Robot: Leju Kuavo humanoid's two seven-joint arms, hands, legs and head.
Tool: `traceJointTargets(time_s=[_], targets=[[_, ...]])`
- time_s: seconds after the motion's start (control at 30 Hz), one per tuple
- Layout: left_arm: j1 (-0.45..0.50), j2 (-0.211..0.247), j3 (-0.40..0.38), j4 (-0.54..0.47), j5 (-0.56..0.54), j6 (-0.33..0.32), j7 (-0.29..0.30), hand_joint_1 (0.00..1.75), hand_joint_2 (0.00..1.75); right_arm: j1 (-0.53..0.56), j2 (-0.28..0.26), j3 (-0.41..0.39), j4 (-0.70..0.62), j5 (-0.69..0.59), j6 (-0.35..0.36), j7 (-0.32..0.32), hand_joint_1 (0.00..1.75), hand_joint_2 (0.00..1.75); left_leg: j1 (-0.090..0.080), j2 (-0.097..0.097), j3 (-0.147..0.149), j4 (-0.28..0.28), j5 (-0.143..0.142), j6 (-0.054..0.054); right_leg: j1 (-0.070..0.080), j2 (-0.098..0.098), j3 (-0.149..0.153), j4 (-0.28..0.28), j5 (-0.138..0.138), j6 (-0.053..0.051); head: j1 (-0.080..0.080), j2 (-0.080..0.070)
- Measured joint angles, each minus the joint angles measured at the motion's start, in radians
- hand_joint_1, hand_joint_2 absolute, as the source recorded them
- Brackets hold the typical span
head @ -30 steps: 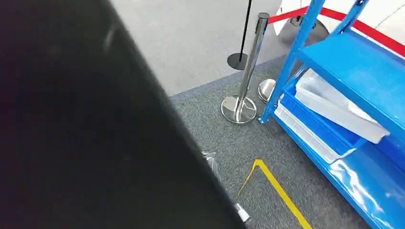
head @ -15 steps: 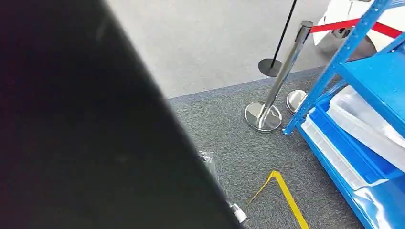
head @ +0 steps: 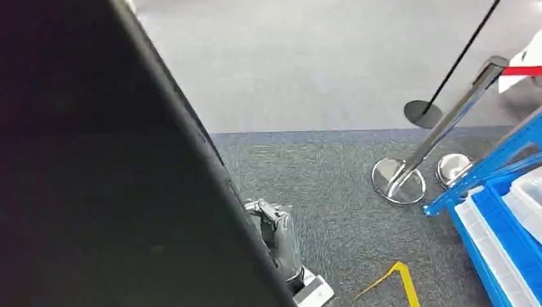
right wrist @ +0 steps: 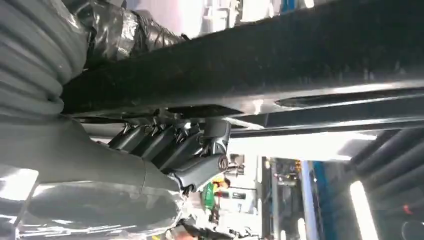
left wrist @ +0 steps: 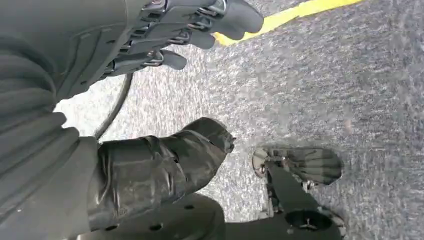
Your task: Take the parts from the cabinet and place them on the table.
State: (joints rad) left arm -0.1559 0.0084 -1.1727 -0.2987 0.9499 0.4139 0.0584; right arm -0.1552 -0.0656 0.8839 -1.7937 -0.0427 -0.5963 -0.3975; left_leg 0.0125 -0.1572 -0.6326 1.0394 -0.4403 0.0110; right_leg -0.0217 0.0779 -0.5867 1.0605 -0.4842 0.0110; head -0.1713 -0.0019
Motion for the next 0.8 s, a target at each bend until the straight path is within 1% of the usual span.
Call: traceJointTargets(time_s=[0.03,0.07,0.1,0.13,0.17,0.2,0.23,0.27,0.3,0.33,0.37,0.4,0.43,0.47,0.5,0.53,0.57,0.6,0.63,0.67,0.7,0.73,0.77,0.8], targets=[[0.004,0.002,0.000,0.000,-0.003,-0.001,0.001,0.00,1.75,-0.001,0.001,0.000,0.000,0.000,0.000,0.000,1.75,1.75,0.001,-0.014,-0.009,-0.001,0.002,-0.006,-0.004,-0.014,0.003,-0.006,0.004,-0.008,0.000,0.000],[0.006,0.005,0.000,0.000,-0.005,-0.001,0.002,0.00,1.75,-0.002,0.002,0.000,0.000,-0.001,0.000,0.000,1.75,1.75,0.000,0.028,-0.009,0.010,-0.004,-0.007,-0.007,-0.030,0.006,-0.011,0.008,-0.015,-0.001,0.000],[0.005,0.005,-0.001,0.000,-0.005,-0.003,0.004,0.00,1.75,0.000,0.003,0.000,0.000,-0.001,0.000,0.000,1.75,1.75,-0.008,0.091,-0.023,0.042,-0.024,-0.011,-0.004,-0.044,0.010,-0.015,0.007,-0.021,-0.010,0.000],[0.000,0.004,-0.002,0.000,-0.006,-0.009,0.007,0.00,1.75,0.000,0.003,0.000,0.000,-0.001,-0.001,0.000,1.75,1.75,-0.006,0.122,-0.055,0.104,-0.057,-0.015,0.000,-0.061,0.011,-0.016,0.006,-0.025,-0.012,0.000],[-0.005,0.004,-0.003,0.000,-0.006,-0.013,0.011,0.00,1.75,0.000,0.003,0.000,0.000,-0.001,-0.002,0.001,1.75,1.75,-0.004,0.137,-0.094,0.182,-0.092,-0.018,0.004,-0.080,0.011,-0.016,0.004,-0.029,-0.011,0.000],[-0.006,0.004,-0.006,0.000,-0.006,-0.016,0.012,0.00,1.75,0.000,0.002,0.000,0.001,-0.001,-0.003,0.001,1.75,1.75,-0.002,0.143,-0.128,0.248,-0.117,-0.020,0.006,-0.097,0.011,-0.016,0.002,-0.031,-0.012,0.000],[-0.006,0.004,-0.007,0.000,-0.006,-0.017,0.013,0.00,1.75,0.000,0.002,0.000,0.001,0.000,-0.006,0.001,1.75,1.75,-0.002,0.146,-0.149,0.288,-0.123,-0.020,0.008,-0.113,0.011,-0.016,0.000,-0.032,-0.010,0.000],[-0.004,0.003,-0.008,0.000,-0.008,-0.017,0.016,0.00,1.75,0.000,0.002,0.000,0.002,0.002,-0.015,-0.003,1.75,1.75,-0.002,0.147,-0.145,0.281,-0.109,-0.020,0.009,-0.126,0.013,-0.016,-0.001,-0.031,-0.012,0.000],[-0.003,0.003,-0.009,0.000,-0.018,-0.017,0.017,0.00,1.75,0.002,0.003,0.000,0.002,0.006,-0.025,-0.010,1.75,1.75,-0.002,0.151,-0.118,0.230,-0.076,-0.018,0.010,-0.139,0.015,-0.016,-0.004,-0.031,-0.012,0.000],[-0.005,0.003,-0.011,0.000,-0.027,-0.017,0.016,0.00,1.75,0.004,0.002,0.000,0.001,0.008,-0.035,-0.016,1.75,1.75,-0.002,0.159,-0.072,0.147,-0.033,-0.013,0.011,-0.152,0.019,-0.016,-0.006,-0.030,-0.012,0.000],[-0.009,0.003,-0.015,0.000,-0.036,-0.014,0.015,0.00,1.75,0.006,0.002,0.000,0.000,0.009,-0.040,-0.021,1.75,1.75,-0.006,0.185,-0.019,0.053,0.005,-0.006,0.012,-0.164,0.024,-0.016,-0.010,-0.027,-0.012,0.000],[-0.016,0.002,-0.018,0.000,-0.041,-0.010,0.015,0.00,1.75,0.008,0.002,0.000,-0.005,0.009,-0.043,-0.023,1.75,1.75,-0.019,0.239,0.004,0.003,-0.011,0.001,0.014,-0.173,0.027,-0.017,-0.012,-0.024,-0.011,0.000],[-0.023,0.000,-0.019,0.000,-0.041,-0.006,0.015,0.00,1.75,0.010,-0.001,0.000,-0.010,0.009,-0.046,-0.023,1.75,1.75,-0.026,0.231,0.007,-0.003,-0.006,0.009,0.019,-0.183,0.027,-0.017,-0.015,-0.018,-0.012,0.000],[-0.026,-0.002,-0.021,0.000,-0.043,-0.002,0.015,0.00,1.75,0.011,-0.003,0.000,-0.012,0.008,-0.047,-0.023,1.75,1.75,-0.027,0.220,0.006,0.000,-0.008,0.014,0.018,-0.187,0.029,-0.019,-0.015,-0.013,-0.011,0.000],[-0.024,-0.002,-0.025,0.000,-0.043,0.001,0.015,0.00,1.75,0.012,-0.005,0.000,-0.014,0.006,-0.047,-0.023,1.75,1.75,-0.029,0.211,0.004,0.000,-0.010,0.018,0.017,-0.195,0.033,-0.021,-0.016,-0.009,-0.011,0.000],[-0.022,-0.002,-0.028,0.000,-0.043,0.003,0.015,0.00,1.75,0.012,-0.005,0.000,-0.015,0.005,-0.043,-0.023,1.75,1.75,-0.030,0.200,0.001,-0.005,-0.010,0.023,0.017,-0.204,0.041,-0.025,-0.018,-0.003,-0.011,0.000],[-0.020,-0.005,-0.030,0.000,-0.042,0.004,0.016,0.00,1.75,0.014,-0.006,0.000,-0.019,0.005,-0.042,-0.023,1.75,1.75,-0.013,0.189,0.023,-0.026,-0.001,0.032,0.019,-0.206,0.040,-0.025,-0.027,0.006,-0.011,0.000],[-0.020,-0.009,-0.031,0.000,-0.042,0.005,0.015,0.00,1.75,0.014,-0.009,-0.001,-0.020,0.004,-0.042,-0.023,1.75,1.75,-0.016,0.178,0.031,-0.032,0.001,0.034,0.014,-0.150,0.040,0.001,-0.041,0.009,-0.007,0.000],[-0.024,-0.009,-0.032,0.000,-0.042,0.006,0.015,0.00,1.75,0.016,-0.011,-0.001,-0.023,0.004,-0.042,-0.023,1.75,1.75,-0.014,0.170,0.033,-0.032,0.001,0.042,0.011,-0.113,0.014,0.058,-0.074,0.008,-0.009,0.000],[-0.028,-0.010,-0.032,0.000,-0.042,0.006,0.015,0.00,1.75,0.018,-0.013,-0.001,-0.023,0.004,-0.042,-0.023,1.75,1.75,-0.014,0.157,0.032,-0.032,0.001,0.044,0.011,-0.094,-0.024,0.134,-0.109,0.008,-0.005,0.000],[-0.030,-0.012,-0.032,0.000,-0.043,0.005,0.015,0.00,1.75,0.022,-0.016,-0.001,-0.022,0.004,-0.042,-0.023,1.75,1.75,-0.014,0.143,0.032,-0.031,-0.001,0.046,0.011,-0.087,-0.067,0.213,-0.140,0.010,-0.003,0.000],[-0.029,-0.013,-0.032,0.000,-0.043,0.005,0.015,0.00,1.75,0.024,-0.020,-0.001,-0.022,0.004,-0.042,-0.023,1.75,1.75,-0.015,0.126,0.032,-0.029,-0.001,0.046,0.011,-0.084,-0.102,0.269,-0.150,0.012,-0.004,0.000],[-0.028,-0.015,-0.032,0.000,-0.043,0.005,0.015,0.00,1.75,0.024,-0.022,-0.001,-0.022,0.004,-0.042,-0.023,1.75,1.75,-0.015,0.110,0.032,-0.027,-0.002,0.045,0.011,-0.083,-0.111,0.271,-0.133,0.013,-0.003,0.000],[-0.026,-0.016,-0.032,0.000,-0.043,0.005,0.015,0.00,1.75,0.024,-0.023,-0.001,-0.023,0.004,-0.042,-0.023,1.75,1.75,-0.014,0.094,0.033,-0.023,-0.004,0.043,0.010,-0.082,-0.096,0.227,-0.092,0.012,-0.003,0.000]])
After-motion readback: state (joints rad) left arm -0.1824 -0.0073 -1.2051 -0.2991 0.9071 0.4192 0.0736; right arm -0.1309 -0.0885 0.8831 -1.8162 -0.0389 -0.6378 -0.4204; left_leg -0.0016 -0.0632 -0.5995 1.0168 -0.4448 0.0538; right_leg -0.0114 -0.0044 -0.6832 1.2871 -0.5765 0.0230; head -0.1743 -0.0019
